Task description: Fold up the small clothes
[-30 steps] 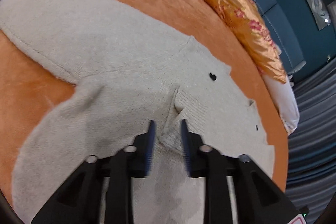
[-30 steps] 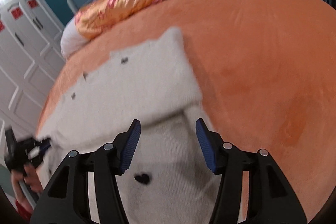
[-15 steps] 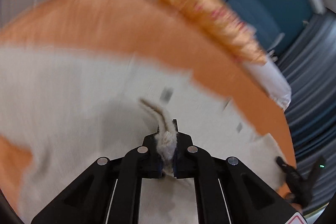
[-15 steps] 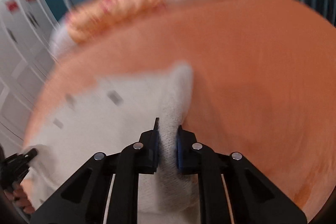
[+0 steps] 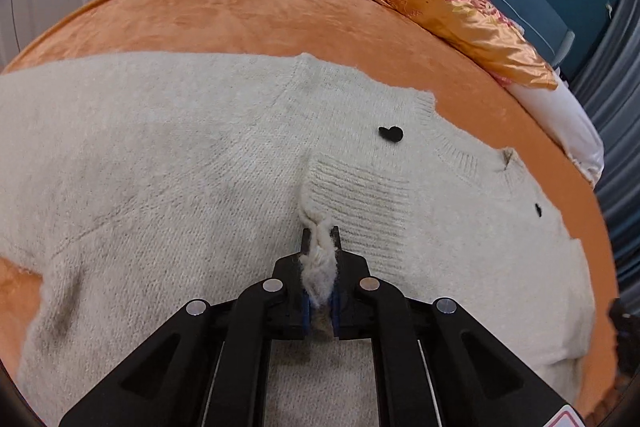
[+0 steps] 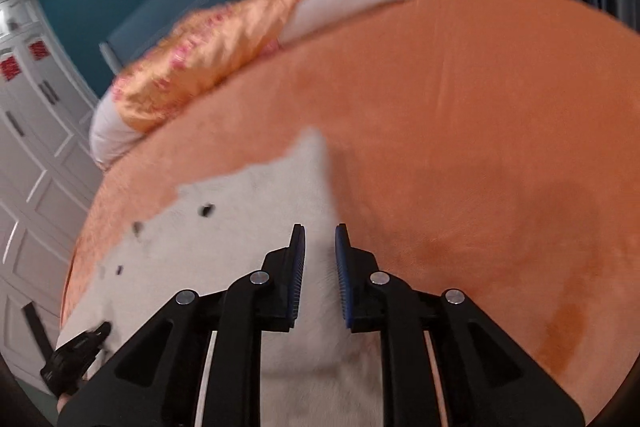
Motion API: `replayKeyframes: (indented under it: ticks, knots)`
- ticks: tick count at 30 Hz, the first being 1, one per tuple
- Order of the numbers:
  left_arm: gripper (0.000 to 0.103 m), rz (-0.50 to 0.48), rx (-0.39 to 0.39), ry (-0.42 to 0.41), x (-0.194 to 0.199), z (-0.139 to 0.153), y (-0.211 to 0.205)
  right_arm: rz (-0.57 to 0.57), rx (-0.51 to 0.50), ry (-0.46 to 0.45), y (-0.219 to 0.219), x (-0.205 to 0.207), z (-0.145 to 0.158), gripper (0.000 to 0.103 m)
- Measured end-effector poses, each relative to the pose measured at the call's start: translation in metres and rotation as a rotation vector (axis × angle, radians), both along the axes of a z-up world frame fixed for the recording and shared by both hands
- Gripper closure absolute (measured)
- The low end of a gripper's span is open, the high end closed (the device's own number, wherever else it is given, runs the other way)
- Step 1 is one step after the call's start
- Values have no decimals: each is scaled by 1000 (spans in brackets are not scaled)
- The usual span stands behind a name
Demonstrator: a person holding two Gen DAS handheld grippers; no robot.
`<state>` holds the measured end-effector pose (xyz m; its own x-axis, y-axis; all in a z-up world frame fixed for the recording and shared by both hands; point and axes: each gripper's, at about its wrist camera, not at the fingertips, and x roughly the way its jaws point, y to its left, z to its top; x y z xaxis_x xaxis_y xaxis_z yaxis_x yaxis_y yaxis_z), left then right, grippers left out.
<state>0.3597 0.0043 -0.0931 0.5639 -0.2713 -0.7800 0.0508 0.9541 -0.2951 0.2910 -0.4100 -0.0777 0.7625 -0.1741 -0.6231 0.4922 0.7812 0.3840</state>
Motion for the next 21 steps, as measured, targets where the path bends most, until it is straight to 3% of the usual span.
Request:
replayKeyframes:
  ticks: [3,5,6,9,13,16,21]
  knots:
    - [94,-1,25,-23,-1,-3,-3,70,-83,39,20,0,-4,90]
    - [92,5,18,-33,-1,-5,2,101,-108,202,20,7,-40,94]
    - [90,9,5,-36,-3,-5,4,98,-103,214,16,5,-55,95]
    - [88,24,-38,-27,-11,1,13,66,-59,168,11,-3,-47,95]
    - [81,66,-88,-47,-56,19,46,73,-78,129,31,-37,-23,91]
    - [73,137,-118,-24,-97,19,97,126,-20,127,54,-76,-28,91]
    - [71,323,-129,1,-135,22,211,201,-23,187,98,-125,-42,89]
